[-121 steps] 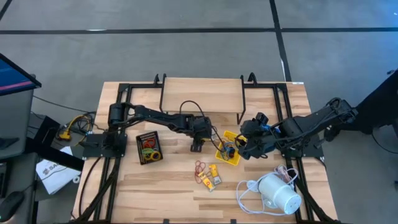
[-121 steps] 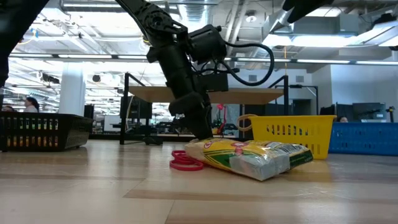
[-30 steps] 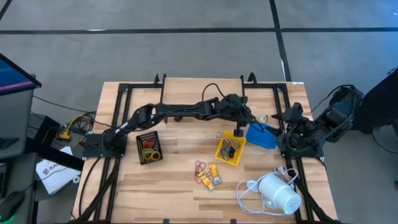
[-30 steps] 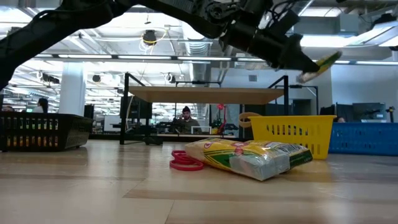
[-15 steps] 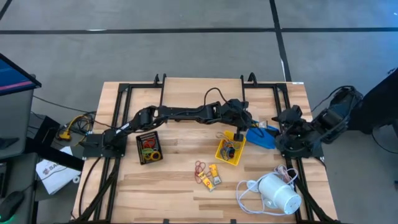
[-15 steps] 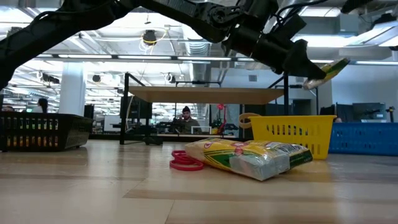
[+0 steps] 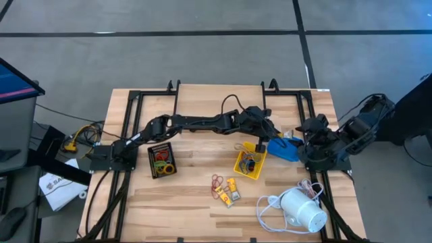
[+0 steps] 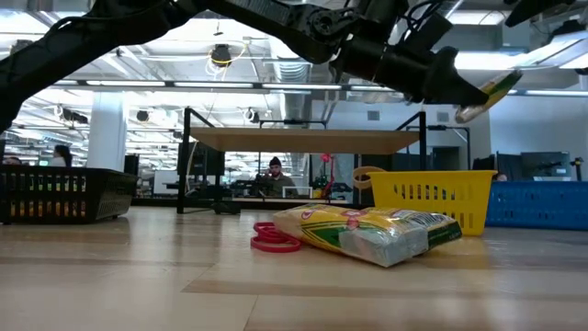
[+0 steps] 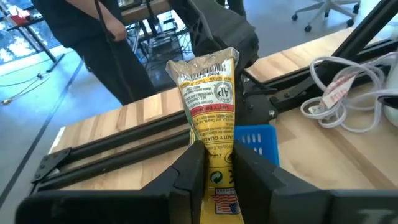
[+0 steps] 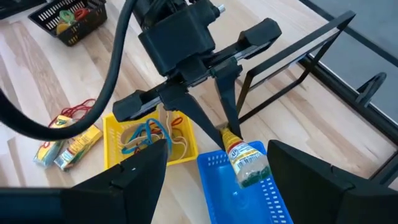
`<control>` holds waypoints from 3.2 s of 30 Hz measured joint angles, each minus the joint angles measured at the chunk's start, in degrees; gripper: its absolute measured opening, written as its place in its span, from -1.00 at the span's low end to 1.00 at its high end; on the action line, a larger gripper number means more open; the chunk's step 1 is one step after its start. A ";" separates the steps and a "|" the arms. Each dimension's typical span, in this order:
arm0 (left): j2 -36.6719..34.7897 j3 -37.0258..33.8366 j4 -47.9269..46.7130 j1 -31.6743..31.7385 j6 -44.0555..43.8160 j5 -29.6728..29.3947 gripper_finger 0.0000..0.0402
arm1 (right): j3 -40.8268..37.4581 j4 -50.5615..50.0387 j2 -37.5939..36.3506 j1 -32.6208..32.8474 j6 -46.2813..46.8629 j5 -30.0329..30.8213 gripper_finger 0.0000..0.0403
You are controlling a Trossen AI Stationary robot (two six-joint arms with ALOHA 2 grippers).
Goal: Pick & Place Office Desk Supplies
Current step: Put the yellow crayon box into the blue bin
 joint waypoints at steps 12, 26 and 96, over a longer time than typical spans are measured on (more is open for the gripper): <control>3.63 -0.04 12.02 -0.08 0.15 1.95 -0.48 | 0.00 -0.01 -0.27 0.04 -0.02 -0.50 0.36; 3.83 -0.12 11.23 0.23 -1.09 0.34 -0.20 | 0.00 -0.02 -0.28 1.62 0.91 -1.22 0.36; -17.18 -37.33 -22.77 -23.81 6.55 -10.02 -0.18 | 0.04 4.36 6.06 3.48 1.50 -0.28 0.36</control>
